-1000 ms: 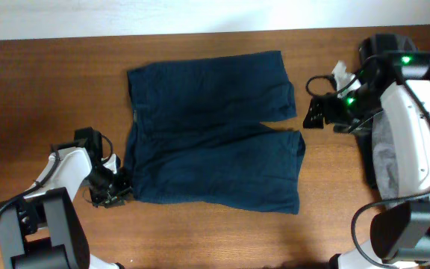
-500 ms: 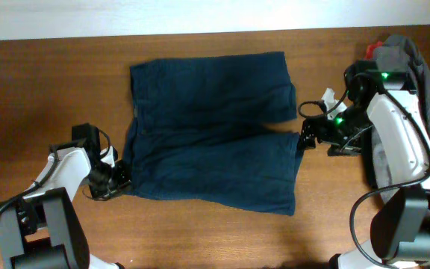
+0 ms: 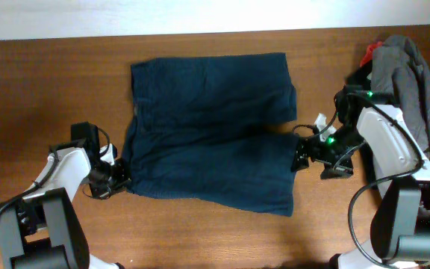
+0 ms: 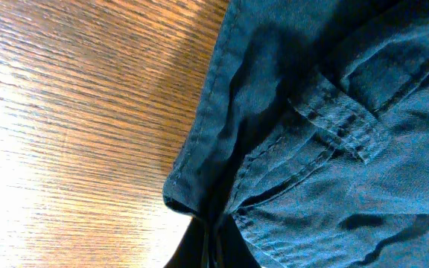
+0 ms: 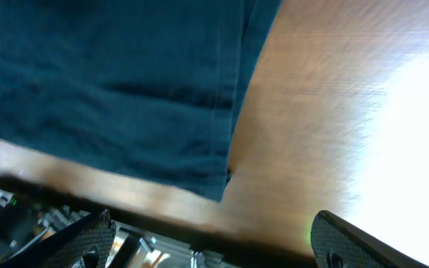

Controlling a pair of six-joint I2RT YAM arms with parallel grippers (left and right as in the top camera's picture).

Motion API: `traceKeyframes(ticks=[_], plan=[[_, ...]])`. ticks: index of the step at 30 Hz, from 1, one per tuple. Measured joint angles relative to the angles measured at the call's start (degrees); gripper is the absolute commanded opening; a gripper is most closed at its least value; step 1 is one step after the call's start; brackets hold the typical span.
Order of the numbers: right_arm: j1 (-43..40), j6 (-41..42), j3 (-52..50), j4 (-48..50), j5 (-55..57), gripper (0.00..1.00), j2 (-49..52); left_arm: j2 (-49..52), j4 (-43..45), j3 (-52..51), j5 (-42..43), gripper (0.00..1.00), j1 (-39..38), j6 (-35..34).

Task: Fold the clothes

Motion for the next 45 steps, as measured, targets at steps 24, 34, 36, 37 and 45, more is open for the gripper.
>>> traceKeyframes(ticks=[24,34,36,37,45], plan=[[0.0,-4.02,-20.5,5.22,-9.9,0.19,0.0,-0.02,1.7,0.0,0.02,0.03,0.0,0.02],[-0.02,-0.85,-29.75,18.69,-13.03,0.68,0.0,-0.02,1.88,0.0,0.0,0.03,0.0,0.02],[0.0,-0.48,-29.88,19.23,-14.69,0.71,-0.2,-0.02,1.9,0.0,0.0,0.03,0.0,0.02],[0.0,-0.13,-29.9,19.5,-15.23,0.71,-0.24,-0.02,1.95,0.0,0.0,0.03,0.0,0.02],[0.0,4.02,-30.03,24.83,-17.7,0.51,-0.42,-0.02,1.95,0.0,0.02,0.03,0.0,0.0]])
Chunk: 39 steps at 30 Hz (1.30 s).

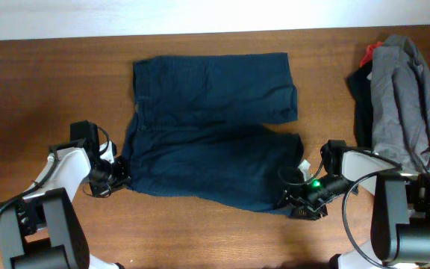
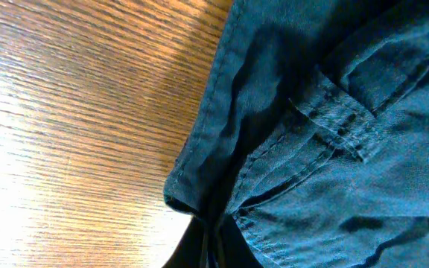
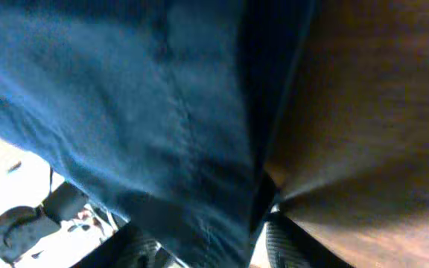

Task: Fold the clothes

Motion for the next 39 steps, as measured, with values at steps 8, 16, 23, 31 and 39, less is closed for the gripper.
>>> traceKeyframes(ticks=[8,16,23,31,39], plan=[[0.04,1.64,0.07,0.22,-0.15,0.56,-0.02,0.0,-0.02,0.0,0.0,0.04,0.0,0.02],[0.26,3.3,0.07,0.46,-0.09,0.63,-0.42,0.0,-0.02,0.0,0.0,0.03,0.0,0.0],[0.26,-0.85,-0.04,-0.59,2.64,0.66,-4.07,0.0,-0.02,0.0,0.0,0.04,0.0,0.0],[0.26,3.13,-0.11,-5.09,9.11,0.64,-16.87,0.0,-0.02,0.0,-0.02,0.05,0.0,0.02],[0.26,14.36,-3.39,-6.49,10.25,0.46,-18.88,0.0,0.0,0.0,0.0,0.06,0.0,0.02]])
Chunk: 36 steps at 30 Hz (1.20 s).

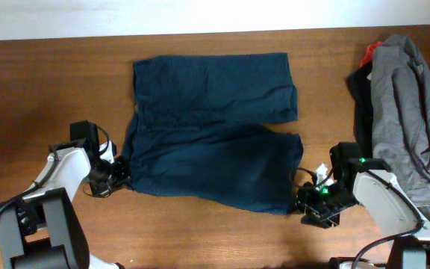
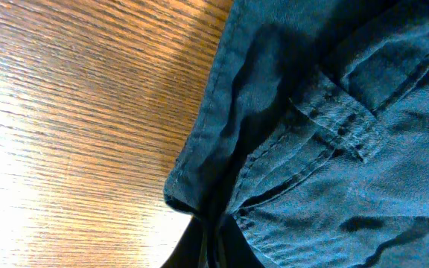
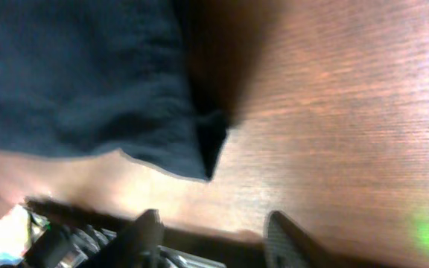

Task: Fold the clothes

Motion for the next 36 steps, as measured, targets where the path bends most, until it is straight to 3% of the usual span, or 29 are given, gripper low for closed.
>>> traceKeyframes(ticks=[12,25,28,33,36], plan=[[0.0,3.54,-6.91,13.2,-3.39,0.49,0.0,0.0,0.2,0.0,-0.22,0.09,0.07,0.0],[0.0,6.01,-6.91,15.72,-1.68,0.52,0.0,0.0,0.48,0.0,-0.22,0.09,0.07,0.0],[0.0,6.56,-6.91,16.48,-0.9,0.58,0.0,0.0,0.48,0.0,-0.22,0.09,0.07,0.0],[0.0,7.13,-6.91,17.14,-0.96,0.57,0.0,0.0,0.55,0.0,-0.22,0.09,0.07,0.0],[0.0,7.26,-6.91,17.64,-0.9,0.5,0.0,0.0,0.55,0.0,-0.22,0.09,0.07,0.0]])
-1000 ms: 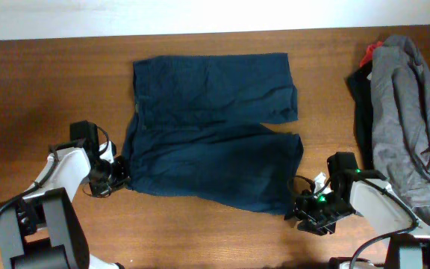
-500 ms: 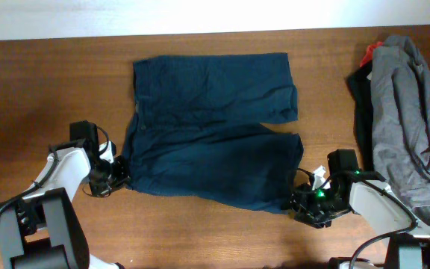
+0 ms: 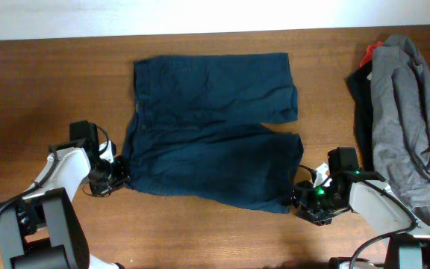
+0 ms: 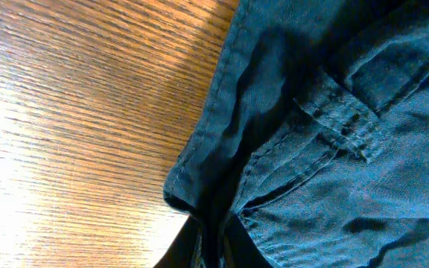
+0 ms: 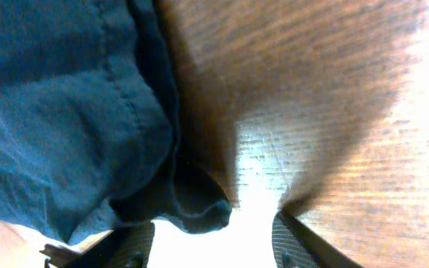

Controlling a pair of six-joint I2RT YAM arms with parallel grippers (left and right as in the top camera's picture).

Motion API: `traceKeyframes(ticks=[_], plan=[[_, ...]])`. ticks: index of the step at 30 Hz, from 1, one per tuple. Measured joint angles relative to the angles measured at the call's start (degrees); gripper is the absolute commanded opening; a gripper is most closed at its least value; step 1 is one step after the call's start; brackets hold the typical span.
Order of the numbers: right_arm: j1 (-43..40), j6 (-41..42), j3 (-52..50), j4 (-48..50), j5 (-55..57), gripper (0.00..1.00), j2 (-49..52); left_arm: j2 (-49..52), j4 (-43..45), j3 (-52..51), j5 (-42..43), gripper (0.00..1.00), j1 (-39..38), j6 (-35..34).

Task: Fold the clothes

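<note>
Dark blue denim shorts (image 3: 211,157) lie spread on the wooden table (image 3: 43,90), waistband to the left, legs to the right. My left gripper (image 3: 118,178) is shut on the near waistband corner (image 4: 199,201), the fabric pinched between its dark fingers (image 4: 233,246). My right gripper (image 3: 298,203) stands open at the near leg's hem corner (image 5: 199,212); that corner lies between its two ribbed fingers (image 5: 304,242), untouched on the right side.
A heap of grey and black clothes (image 3: 405,97) with a bit of red lies at the right edge of the table. The table's near edge runs close below both arms.
My right gripper has moved in closer to the hem corner, which now sits between its open fingers. The left gripper still holds the waistband corner.
The left gripper stayed shut on the waistband corner throughout. The right gripper was open beside the near leg's right edge, then down at its lower right corner close on the cloth, then a little back from it, and now has the corner between its fingers.
</note>
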Motion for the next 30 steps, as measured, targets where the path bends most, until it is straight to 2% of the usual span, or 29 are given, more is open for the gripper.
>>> traceKeyframes(ticks=[2,4,6,9,16,21,24,30], plan=[[0.0,-0.02,0.0,0.92,0.26,0.43,0.0,0.0,0.02,0.0,0.0,0.09,0.0,0.0],[0.0,0.09,0.0,1.95,0.68,0.44,0.09,0.0,0.02,0.0,0.0,0.09,0.0,0.0],[0.0,0.2,0.0,2.32,0.46,0.58,0.39,0.0,0.02,0.0,0.0,0.09,0.0,0.0],[0.0,0.26,0.55,2.54,-1.01,0.65,0.87,0.0,0.04,0.0,0.0,0.09,0.0,0.0],[0.72,-1.75,1.7,2.8,-5.6,0.64,4.13,0.0,-0.04,0.0,0.02,0.09,0.0,-0.02],[3.39,-3.48,1.62,3.19,-6.34,0.38,5.68,0.0,-0.42,0.0,0.0,0.09,0.0,0.0],[3.65,-2.86,1.42,2.51,-5.18,0.26,6.08,0.0,-0.66,0.02,0.0,0.09,0.0,0.0],[3.65,-2.47,1.29,1.33,-3.56,0.19,6.19,0.0,-0.66,0.02,0.0,0.09,0.0,0.0]])
